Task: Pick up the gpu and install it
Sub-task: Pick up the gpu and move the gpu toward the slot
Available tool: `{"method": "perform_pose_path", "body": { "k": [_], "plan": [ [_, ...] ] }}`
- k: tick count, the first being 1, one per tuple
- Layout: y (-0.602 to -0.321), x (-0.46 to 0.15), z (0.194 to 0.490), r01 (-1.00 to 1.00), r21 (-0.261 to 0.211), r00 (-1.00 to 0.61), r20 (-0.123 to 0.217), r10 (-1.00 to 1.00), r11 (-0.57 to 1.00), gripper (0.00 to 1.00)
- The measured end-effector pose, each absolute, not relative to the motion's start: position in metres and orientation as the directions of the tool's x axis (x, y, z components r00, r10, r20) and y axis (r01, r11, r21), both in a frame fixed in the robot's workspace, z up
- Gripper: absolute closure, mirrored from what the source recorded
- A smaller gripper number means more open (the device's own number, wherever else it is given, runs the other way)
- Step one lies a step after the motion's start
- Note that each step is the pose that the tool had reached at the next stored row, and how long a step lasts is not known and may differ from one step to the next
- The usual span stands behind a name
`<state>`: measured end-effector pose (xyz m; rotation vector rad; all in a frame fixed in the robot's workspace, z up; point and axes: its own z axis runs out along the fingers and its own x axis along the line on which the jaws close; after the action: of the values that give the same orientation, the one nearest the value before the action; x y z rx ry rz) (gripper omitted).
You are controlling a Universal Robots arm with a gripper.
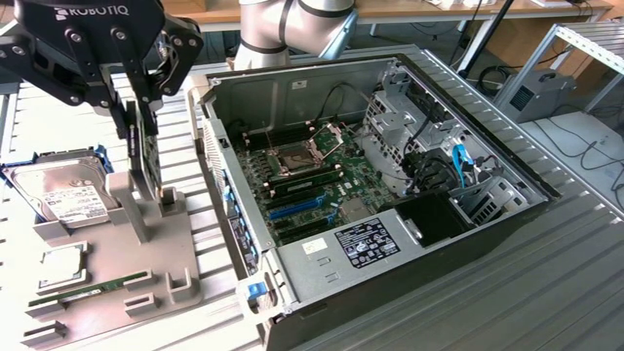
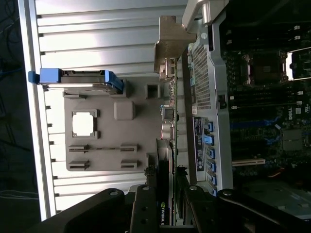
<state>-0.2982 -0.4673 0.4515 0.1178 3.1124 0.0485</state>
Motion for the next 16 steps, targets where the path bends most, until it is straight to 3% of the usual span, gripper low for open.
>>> {"method": "perform_pose_path", "body": {
  "k": [16],
  "plan": [
    [-0.4673,-0.2982,0.4459,0.075,0.032,-0.997,-0.025,0.076,0.997,0.74]
  ]
}}
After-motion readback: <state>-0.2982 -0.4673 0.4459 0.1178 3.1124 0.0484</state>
